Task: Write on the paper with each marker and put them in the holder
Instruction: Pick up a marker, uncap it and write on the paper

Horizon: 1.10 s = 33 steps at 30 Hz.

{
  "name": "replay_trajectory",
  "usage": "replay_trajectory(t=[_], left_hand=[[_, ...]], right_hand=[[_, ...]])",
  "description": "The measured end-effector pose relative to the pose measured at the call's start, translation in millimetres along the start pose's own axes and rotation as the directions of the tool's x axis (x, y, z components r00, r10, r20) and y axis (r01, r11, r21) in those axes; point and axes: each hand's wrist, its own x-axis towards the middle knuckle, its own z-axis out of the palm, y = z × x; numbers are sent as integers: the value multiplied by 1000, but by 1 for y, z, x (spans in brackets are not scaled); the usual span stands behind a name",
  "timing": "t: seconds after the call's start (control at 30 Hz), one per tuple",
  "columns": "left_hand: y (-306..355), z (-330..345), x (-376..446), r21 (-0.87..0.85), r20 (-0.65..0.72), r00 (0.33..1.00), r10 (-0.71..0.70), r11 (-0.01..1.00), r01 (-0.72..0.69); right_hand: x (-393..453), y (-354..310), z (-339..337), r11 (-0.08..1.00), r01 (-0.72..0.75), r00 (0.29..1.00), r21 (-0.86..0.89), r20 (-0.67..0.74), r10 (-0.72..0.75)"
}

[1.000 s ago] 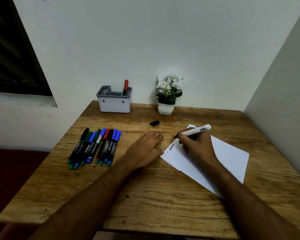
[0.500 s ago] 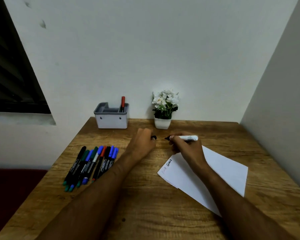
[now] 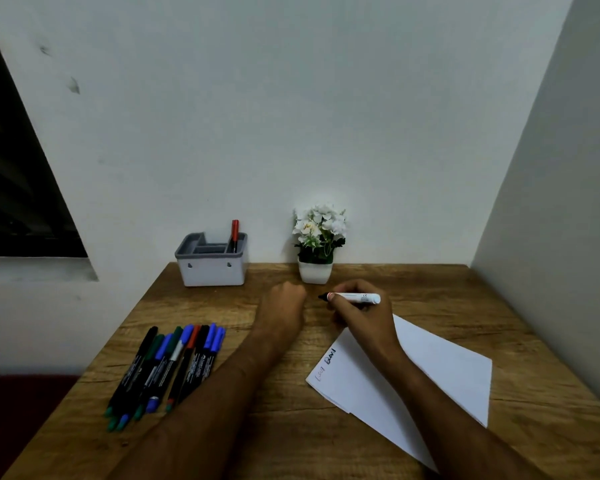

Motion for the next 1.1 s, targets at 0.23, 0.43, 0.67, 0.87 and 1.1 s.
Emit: replay_trajectory(t=[0.23,0.43,0.67,0.87,1.1], left_hand=[[-8,-6,8,-715,-45,865,-500,621,322],[-10,-21,6,-876,482,679,-553,-277,395],[2,-25,0,-864,490,731,-475,-372,338],[2,-30,-2,-855,489,742,-459,-418,306],[2,-39,2,-807,534,708,-462,-528,264]], right_hand=[[0,-5,9,998,61,998,-5,-2,-61],[-3,-13,14,998,47,999,42,-14,-46],[-1,-12,22,998,62,998,6,7,-62],[1,-11,24,996,13,1000,88,-20,-11],[7,-12,33,982,41,996,186,-81,-26]])
